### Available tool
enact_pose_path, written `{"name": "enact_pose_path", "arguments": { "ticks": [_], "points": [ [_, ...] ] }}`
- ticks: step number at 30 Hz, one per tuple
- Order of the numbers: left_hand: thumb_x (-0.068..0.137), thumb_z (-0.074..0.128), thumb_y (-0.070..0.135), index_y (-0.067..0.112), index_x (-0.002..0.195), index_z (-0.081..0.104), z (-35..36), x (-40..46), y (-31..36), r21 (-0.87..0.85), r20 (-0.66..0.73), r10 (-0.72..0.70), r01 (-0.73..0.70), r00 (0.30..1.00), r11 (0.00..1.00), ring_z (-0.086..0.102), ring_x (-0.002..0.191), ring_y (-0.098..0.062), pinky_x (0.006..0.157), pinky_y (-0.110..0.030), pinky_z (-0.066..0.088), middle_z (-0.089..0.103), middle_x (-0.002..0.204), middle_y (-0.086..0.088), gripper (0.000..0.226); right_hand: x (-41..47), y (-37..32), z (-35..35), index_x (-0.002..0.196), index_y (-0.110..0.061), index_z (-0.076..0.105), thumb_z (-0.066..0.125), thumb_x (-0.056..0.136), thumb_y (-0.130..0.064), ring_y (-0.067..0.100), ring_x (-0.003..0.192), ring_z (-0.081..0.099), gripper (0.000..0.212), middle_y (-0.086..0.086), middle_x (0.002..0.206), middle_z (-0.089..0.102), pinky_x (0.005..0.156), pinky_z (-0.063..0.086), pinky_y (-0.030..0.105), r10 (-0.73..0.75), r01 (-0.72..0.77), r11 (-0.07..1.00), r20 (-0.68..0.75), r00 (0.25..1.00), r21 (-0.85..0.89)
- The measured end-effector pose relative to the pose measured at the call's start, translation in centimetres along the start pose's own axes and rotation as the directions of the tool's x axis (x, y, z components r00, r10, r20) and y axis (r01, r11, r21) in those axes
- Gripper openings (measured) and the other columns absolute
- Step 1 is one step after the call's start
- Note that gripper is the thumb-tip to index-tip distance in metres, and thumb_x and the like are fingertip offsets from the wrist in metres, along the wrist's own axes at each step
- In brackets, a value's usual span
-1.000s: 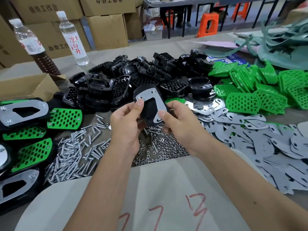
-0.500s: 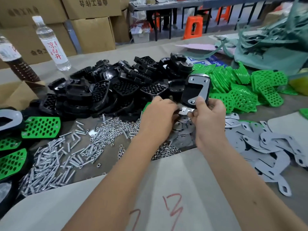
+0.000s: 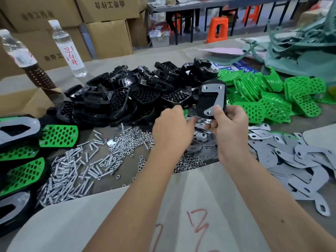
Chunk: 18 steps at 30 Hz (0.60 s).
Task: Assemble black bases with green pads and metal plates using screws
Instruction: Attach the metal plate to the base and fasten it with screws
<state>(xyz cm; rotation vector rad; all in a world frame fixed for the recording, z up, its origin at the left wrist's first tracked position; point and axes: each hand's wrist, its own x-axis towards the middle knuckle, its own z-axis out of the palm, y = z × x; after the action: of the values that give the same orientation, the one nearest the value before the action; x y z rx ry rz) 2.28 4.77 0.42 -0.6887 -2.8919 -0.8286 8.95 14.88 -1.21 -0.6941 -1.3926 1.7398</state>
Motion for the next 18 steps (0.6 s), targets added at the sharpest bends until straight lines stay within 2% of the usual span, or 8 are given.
{"name": "enact_pose_path", "arguments": {
  "ticks": [3,6,9,14,16,18],
  "points": [
    [0.093,0.071,0.051,0.022,0.122,0.059,0.8,0.5,1.0,0.105,0.085,0.008,-0.017,0.996,0.994,0.062,0.104,-0.036,0.074,-0.038,0.042,0.054,0.120,-0.010,0.043,0.1,0.1,-0.2,0.097,-0.009,0.053,0.062,0.103,-0.013,0.005,0.048,0.050,0.011,0.003,0.078,0.054,0.066,0.056,0.037,0.025,-0.024,0.999,-0.034,0.999,0.026],
    [0.089,0.076,0.053,0.032,0.114,0.060,0.7,0.6,0.4,0.033,0.146,0.086,-0.092,0.985,0.995,0.061,0.092,-0.029,0.070,-0.036,0.041,0.046,0.113,-0.003,0.036,0.3,0.2,-0.4,0.094,-0.011,0.053,0.061,0.103,-0.013,0.007,0.048,0.048,0.012,0.000,0.070,0.053,0.065,0.055,0.036,0.056,-0.053,0.997,-0.046,0.997,0.060],
    [0.087,0.079,0.051,0.034,0.106,0.060,-0.1,0.6,-0.6,-0.004,0.221,0.227,-0.232,0.948,0.973,0.057,0.089,-0.025,0.069,-0.035,0.041,0.044,0.109,-0.001,0.031,0.4,0.2,-0.3,0.096,-0.012,0.053,0.061,0.104,-0.014,0.003,0.046,0.050,0.011,0.000,0.078,0.055,0.067,0.054,0.036,0.073,-0.070,0.995,-0.038,0.997,0.073],
    [0.103,0.062,0.037,0.017,0.109,0.055,-0.6,0.4,-1.1,0.170,0.286,0.343,-0.399,0.895,0.901,0.056,0.089,-0.030,0.069,-0.039,0.043,0.043,0.115,-0.005,0.022,0.5,0.2,-0.4,0.097,-0.011,0.054,0.062,0.103,-0.014,0.005,0.049,0.047,0.011,-0.002,0.074,0.054,0.063,0.054,0.029,0.087,-0.084,0.993,-0.031,0.996,0.088],
    [0.107,0.053,0.031,0.013,0.108,0.051,-0.9,0.4,-1.1,0.186,0.259,0.361,-0.414,0.896,0.891,0.058,0.092,-0.029,0.074,-0.043,0.048,0.047,0.114,-0.006,0.018,0.4,0.2,-0.5,0.097,-0.010,0.054,0.062,0.103,-0.014,0.006,0.049,0.047,0.011,-0.002,0.072,0.054,0.063,0.054,0.030,0.093,-0.091,0.992,-0.022,0.995,0.091],
    [0.110,0.046,0.032,0.014,0.104,0.047,-1.5,0.1,-1.4,0.169,0.199,0.347,-0.380,0.917,0.909,0.061,0.088,-0.027,0.076,-0.043,0.052,0.057,0.104,-0.005,0.019,0.4,0.2,-0.5,0.098,-0.010,0.054,0.062,0.103,-0.014,0.005,0.047,0.049,0.011,0.000,0.076,0.055,0.064,0.055,0.033,0.085,-0.085,0.994,-0.009,0.996,0.071]
  ]
}}
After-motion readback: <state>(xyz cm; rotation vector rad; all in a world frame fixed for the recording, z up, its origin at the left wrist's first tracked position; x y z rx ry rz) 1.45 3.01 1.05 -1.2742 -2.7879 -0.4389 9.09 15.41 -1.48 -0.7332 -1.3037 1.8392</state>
